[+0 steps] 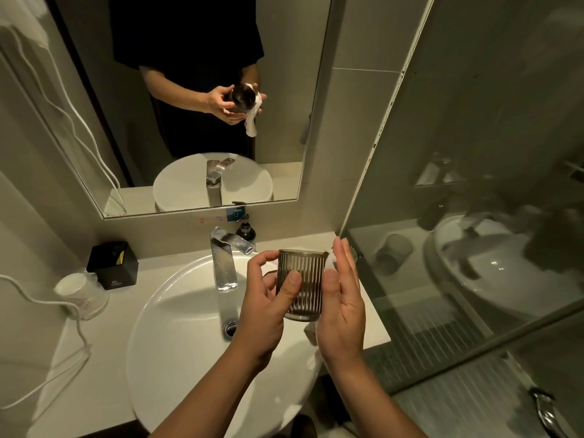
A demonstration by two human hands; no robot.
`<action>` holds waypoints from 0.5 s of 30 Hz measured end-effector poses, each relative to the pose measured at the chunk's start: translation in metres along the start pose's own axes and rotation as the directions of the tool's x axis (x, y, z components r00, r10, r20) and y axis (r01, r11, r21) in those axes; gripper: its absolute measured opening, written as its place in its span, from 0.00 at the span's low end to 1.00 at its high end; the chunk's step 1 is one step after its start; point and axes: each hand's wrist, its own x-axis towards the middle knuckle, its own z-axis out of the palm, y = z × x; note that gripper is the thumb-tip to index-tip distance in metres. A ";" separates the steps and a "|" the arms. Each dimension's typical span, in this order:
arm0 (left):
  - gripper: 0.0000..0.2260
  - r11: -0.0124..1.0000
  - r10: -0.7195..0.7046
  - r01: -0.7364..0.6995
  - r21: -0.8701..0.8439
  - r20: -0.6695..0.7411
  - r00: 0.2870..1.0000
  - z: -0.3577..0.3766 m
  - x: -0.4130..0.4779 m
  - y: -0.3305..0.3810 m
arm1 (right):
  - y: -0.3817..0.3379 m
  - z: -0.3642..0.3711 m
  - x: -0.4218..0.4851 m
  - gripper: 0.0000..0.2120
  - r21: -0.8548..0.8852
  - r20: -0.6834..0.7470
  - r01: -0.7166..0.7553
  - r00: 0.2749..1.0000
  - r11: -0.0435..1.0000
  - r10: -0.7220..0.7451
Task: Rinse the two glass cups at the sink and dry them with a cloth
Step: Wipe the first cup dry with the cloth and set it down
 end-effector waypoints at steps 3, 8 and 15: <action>0.21 0.998 -0.031 0.033 -0.054 0.038 0.999 -0.001 0.001 -0.002 | 0.001 -0.002 -0.001 0.18 0.049 -0.017 -0.048 0.999 0.998 0.049; 0.25 0.993 -0.079 0.074 0.090 0.061 0.995 0.005 0.004 -0.001 | 0.008 -0.004 0.000 0.20 -0.005 -0.002 -0.033 0.999 0.999 0.033; 0.27 0.995 -0.006 0.007 0.102 -0.015 1.000 0.012 0.001 0.001 | 0.005 -0.008 -0.008 0.25 -0.100 0.026 0.174 0.985 0.980 -0.172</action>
